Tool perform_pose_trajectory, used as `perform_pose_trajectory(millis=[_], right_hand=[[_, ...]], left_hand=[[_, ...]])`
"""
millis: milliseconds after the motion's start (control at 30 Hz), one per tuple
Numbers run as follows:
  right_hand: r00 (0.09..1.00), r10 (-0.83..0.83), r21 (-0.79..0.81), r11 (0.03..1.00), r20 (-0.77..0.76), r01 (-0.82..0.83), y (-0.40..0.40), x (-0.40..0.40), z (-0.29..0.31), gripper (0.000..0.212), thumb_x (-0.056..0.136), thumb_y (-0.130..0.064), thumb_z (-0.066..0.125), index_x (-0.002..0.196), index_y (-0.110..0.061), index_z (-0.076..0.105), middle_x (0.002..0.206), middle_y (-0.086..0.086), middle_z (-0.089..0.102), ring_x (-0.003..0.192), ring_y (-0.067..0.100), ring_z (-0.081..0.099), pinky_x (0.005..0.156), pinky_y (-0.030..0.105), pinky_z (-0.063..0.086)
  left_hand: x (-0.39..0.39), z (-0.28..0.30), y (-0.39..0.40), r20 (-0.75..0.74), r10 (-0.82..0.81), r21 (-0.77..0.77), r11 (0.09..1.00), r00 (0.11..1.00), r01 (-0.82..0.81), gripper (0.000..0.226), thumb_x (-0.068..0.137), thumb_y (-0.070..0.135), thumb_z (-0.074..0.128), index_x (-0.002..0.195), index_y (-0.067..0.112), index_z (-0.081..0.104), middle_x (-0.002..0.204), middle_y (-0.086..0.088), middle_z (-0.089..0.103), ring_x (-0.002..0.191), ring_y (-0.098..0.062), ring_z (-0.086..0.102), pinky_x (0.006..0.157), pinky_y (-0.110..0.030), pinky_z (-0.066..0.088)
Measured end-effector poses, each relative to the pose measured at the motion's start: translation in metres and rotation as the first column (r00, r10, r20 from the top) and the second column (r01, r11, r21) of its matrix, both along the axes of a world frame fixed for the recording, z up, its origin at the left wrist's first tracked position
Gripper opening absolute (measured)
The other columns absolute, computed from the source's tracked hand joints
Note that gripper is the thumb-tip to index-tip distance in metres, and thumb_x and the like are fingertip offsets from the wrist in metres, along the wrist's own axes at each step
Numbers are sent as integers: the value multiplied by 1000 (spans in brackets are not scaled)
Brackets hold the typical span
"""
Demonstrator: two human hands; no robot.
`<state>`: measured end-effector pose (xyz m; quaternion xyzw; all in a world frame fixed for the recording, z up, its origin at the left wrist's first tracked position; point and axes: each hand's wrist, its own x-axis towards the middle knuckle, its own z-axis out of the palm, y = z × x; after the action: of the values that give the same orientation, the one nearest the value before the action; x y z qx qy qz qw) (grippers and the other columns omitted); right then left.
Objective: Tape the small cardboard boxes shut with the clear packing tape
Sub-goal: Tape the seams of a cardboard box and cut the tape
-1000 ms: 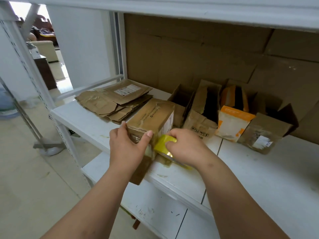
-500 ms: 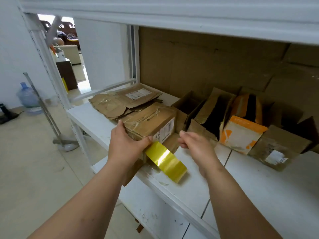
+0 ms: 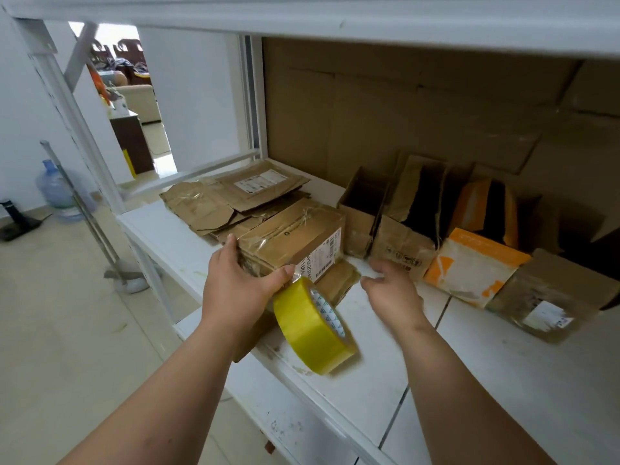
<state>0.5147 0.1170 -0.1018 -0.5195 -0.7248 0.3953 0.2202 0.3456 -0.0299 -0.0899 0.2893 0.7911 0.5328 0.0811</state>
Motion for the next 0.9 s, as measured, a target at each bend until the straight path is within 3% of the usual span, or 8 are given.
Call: perform_pose_trajectory(millis=[200, 300, 400, 500, 633, 733, 800, 900], right_hand=[[991, 133, 76, 988, -27, -131, 14, -39, 8, 47, 95, -10, 45, 139, -25, 50, 124, -5, 58, 111, 22, 59, 78, 26, 45], [990, 130, 43, 991, -63, -127, 30, -59, 12, 45, 94, -13, 47, 133, -36, 51, 132, 0, 60, 114, 24, 60, 92, 41, 53], [997, 39, -16, 999, -65, -40, 51, -73, 6, 60, 95, -26, 50, 148, -44, 29, 153, 0, 39, 138, 30, 41, 109, 55, 40], [997, -73, -31, 997, -34, 72, 58, -85, 2, 68, 93, -31, 48, 149, -52, 16, 160, 1, 26, 145, 34, 30, 111, 56, 35], [937, -178, 27, 980, -300, 195, 26, -89, 22, 44, 95, -16, 50, 138, -28, 48, 122, -10, 54, 107, 10, 55, 86, 30, 45], [859, -221, 16, 966, -462, 257, -23, -84, 29, 12, 88, -28, 59, 97, -21, 64, 93, 0, 65, 83, 15, 59, 68, 29, 45], [881, -122, 27, 988, -458, 151, -50, -80, 26, 37, 75, -53, 62, 82, -16, 60, 84, 7, 62, 81, 19, 58, 72, 33, 44], [901, 195, -90, 965, -387, -247, -69, -68, 29, 65, 60, -71, 69, 86, -13, 59, 77, -1, 59, 76, 12, 57, 77, 35, 44]], left_hand=[[-23, 7, 6, -58, -76, -38, 997, 995, 74, 122, 58, 55, 89, 156, 22, 24, 151, 2, 40, 134, -16, 44, 109, -42, 42], [-40, 11, 15, -43, -140, -44, 989, 989, 139, 122, 57, 53, 89, 156, 22, 25, 147, 3, 42, 129, -14, 47, 106, -36, 43], [-54, 8, 19, -9, -198, -42, 979, 980, 197, 119, 58, 50, 90, 156, 23, 27, 146, 4, 42, 127, -13, 47, 103, -30, 41], [-68, 5, 22, -16, -243, -48, 969, 970, 242, 119, 58, 51, 90, 155, 23, 27, 148, 3, 41, 128, -13, 47, 104, -30, 40], [-81, 2, 28, -22, -301, -66, 952, 953, 299, 121, 56, 57, 88, 155, 23, 26, 151, 3, 36, 135, -15, 42, 111, -36, 38], [-88, 1, 31, -37, -333, -81, 941, 942, 329, 122, 56, 62, 85, 155, 23, 26, 154, 3, 35, 137, -16, 40, 113, -41, 37], [-91, 1, 33, -45, -347, -89, 935, 937, 342, 122, 56, 63, 84, 155, 23, 25, 154, 2, 35, 138, -17, 39, 113, -42, 37], [-94, 2, 36, -61, -356, -99, 932, 933, 349, 121, 57, 63, 84, 155, 21, 26, 153, -1, 37, 138, -18, 40, 112, -39, 37]])
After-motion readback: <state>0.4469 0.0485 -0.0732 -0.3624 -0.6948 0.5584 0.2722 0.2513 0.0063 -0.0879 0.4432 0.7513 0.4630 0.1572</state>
